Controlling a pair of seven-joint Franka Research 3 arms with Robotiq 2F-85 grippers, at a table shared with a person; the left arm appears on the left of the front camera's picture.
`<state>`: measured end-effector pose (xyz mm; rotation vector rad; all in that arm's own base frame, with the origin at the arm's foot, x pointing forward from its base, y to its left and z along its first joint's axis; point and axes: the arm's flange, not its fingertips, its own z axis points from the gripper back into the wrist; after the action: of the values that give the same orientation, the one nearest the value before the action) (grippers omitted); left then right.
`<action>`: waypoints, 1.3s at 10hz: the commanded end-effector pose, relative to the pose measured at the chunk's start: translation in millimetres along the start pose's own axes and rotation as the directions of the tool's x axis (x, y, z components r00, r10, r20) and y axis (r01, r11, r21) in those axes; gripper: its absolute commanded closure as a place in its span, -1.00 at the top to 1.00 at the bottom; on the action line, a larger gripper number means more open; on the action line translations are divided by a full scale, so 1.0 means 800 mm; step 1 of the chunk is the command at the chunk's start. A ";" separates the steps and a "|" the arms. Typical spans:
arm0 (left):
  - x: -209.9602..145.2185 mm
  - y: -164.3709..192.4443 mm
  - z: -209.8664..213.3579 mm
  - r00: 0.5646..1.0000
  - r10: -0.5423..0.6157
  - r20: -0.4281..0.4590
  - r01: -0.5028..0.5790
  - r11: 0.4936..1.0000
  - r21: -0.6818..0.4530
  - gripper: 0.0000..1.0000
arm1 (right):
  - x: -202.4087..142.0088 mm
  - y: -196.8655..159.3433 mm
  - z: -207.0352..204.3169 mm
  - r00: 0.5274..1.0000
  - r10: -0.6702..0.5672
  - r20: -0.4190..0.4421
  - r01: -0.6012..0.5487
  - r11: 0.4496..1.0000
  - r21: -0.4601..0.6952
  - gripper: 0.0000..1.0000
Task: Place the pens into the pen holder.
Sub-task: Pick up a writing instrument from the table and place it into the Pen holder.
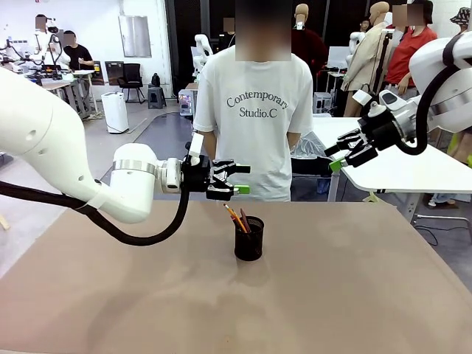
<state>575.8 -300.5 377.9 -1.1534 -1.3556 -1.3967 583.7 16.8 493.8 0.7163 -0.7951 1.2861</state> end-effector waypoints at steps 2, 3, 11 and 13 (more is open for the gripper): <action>0.005 0.003 0.023 1.000 0.008 -0.014 -0.008 1.000 -0.027 1.00 | 0.003 0.000 0.001 1.000 0.004 0.000 -0.004 1.000 -0.003 1.00; 0.014 0.005 0.050 0.995 0.030 -0.093 -0.036 0.997 -0.071 1.00 | 0.003 0.000 0.001 1.000 0.004 0.000 -0.004 1.000 -0.003 1.00; 0.116 0.023 0.184 0.866 0.002 -0.501 -0.023 0.999 -0.037 1.00 | 0.003 0.000 0.001 1.000 0.004 0.000 -0.004 1.000 -0.003 1.00; 0.137 0.033 0.209 0.822 0.000 -0.570 -0.005 1.000 -0.007 1.00 | 0.003 0.000 0.001 1.000 0.004 0.000 -0.004 1.000 -0.003 1.00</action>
<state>589.4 -135.3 484.6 -0.6849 -0.9521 -1.5886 583.7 16.6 493.8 0.7163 -0.7951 1.2859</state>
